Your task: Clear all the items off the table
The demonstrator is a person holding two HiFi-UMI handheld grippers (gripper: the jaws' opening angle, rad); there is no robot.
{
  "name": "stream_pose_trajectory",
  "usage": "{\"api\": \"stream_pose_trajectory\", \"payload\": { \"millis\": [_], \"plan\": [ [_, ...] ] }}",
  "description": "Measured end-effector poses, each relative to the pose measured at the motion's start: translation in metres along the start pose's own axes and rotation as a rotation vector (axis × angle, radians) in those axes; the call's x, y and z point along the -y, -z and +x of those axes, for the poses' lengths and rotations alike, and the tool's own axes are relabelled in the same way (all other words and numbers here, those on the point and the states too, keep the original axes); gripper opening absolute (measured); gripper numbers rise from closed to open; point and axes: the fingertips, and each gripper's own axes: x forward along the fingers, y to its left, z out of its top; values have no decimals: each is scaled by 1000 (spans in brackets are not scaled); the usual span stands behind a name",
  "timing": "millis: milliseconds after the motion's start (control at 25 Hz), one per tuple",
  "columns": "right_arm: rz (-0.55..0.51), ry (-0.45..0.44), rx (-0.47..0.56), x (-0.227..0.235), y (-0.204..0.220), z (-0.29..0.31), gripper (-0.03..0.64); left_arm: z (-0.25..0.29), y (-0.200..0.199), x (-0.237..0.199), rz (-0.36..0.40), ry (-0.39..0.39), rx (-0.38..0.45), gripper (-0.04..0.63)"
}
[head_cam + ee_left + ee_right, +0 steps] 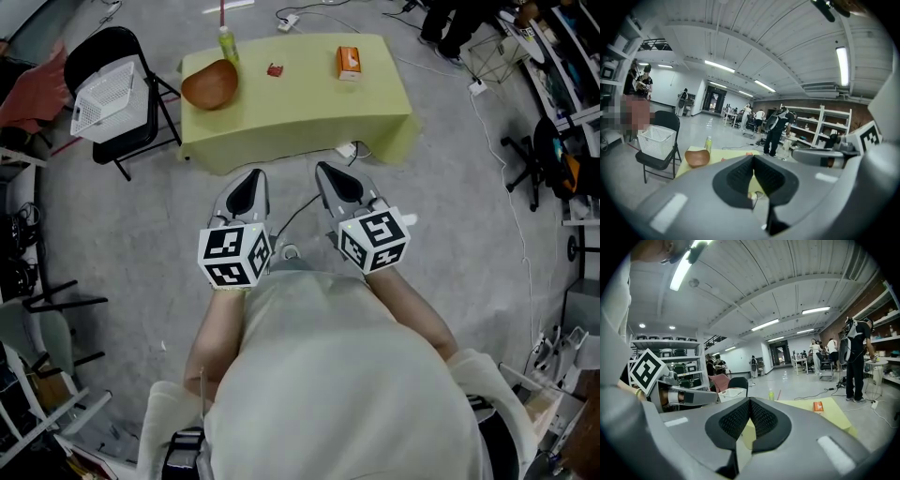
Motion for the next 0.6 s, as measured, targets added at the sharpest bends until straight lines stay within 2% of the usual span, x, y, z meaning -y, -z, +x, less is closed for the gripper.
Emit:
{"api": "stream_pose_trajectory", "payload": {
  "millis": [280, 600],
  "plan": [
    [12, -42, 2, -13, -5, 39, -8, 6, -2, -41, -27, -20, -12, 11],
    [4, -68, -48, -20, -3, 73, -8, 10, -2, -80, -71, -76, -24, 11]
  ]
}}
